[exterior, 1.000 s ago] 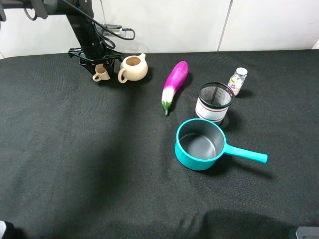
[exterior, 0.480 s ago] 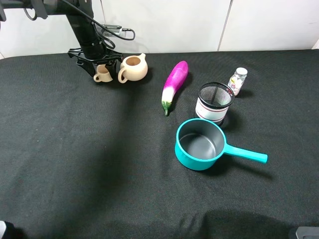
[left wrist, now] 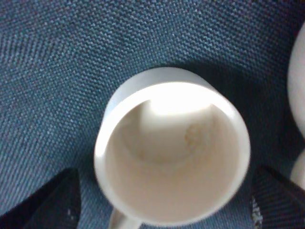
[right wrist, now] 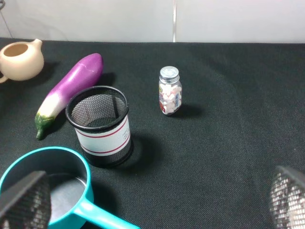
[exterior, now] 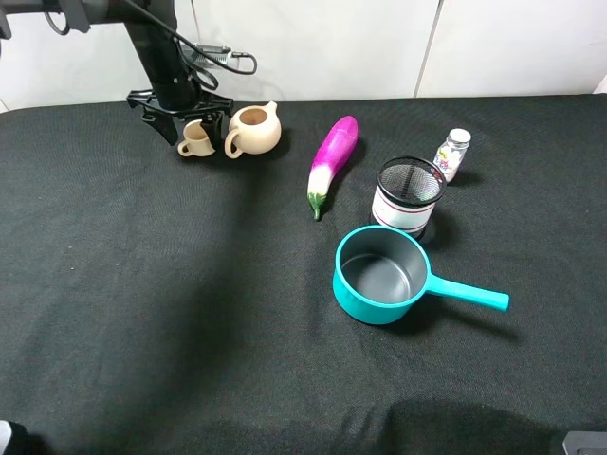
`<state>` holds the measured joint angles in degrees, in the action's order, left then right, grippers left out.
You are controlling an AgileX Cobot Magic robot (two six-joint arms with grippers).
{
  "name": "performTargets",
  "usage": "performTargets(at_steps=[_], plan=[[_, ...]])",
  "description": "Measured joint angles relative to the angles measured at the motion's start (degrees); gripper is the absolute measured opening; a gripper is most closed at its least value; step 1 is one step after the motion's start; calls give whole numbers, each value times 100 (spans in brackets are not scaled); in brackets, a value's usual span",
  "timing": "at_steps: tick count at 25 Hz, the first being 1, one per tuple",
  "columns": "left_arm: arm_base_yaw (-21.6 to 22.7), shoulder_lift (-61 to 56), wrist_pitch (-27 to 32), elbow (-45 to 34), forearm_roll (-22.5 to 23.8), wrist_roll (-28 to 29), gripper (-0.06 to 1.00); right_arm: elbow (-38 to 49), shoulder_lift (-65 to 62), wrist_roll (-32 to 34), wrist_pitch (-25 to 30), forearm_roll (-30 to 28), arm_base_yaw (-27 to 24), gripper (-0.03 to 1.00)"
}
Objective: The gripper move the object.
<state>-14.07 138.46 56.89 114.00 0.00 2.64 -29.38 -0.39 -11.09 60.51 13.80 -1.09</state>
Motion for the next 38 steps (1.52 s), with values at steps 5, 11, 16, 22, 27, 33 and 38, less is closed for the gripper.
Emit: performTargets(at_steps=[5, 11, 16, 22, 27, 33, 38], plan=[[0, -69, 361, 331, 0, 31, 71, 0, 0, 0, 0, 0, 0, 69], [0, -353, 806, 501, 41, 67, 71, 0, 0, 0, 0, 2, 0, 69], [0, -761, 1007, 501, 214, 109, 71, 0, 0, 0, 0, 2, 0, 69], [0, -1292, 1013, 421, 236, 149, 71, 0, 0, 0, 0, 2, 0, 69], [0, -2078, 1013, -208, 387, 194, 71, 0, 0, 0, 0, 2, 0, 69], [0, -3269, 1013, -1551, 468, 284, 71, 0, 0, 0, 0, 2, 0, 69], [9, -4453, 1013, -2833, 802, 540, 71, 0, 0, 0, 0, 2, 0, 69]])
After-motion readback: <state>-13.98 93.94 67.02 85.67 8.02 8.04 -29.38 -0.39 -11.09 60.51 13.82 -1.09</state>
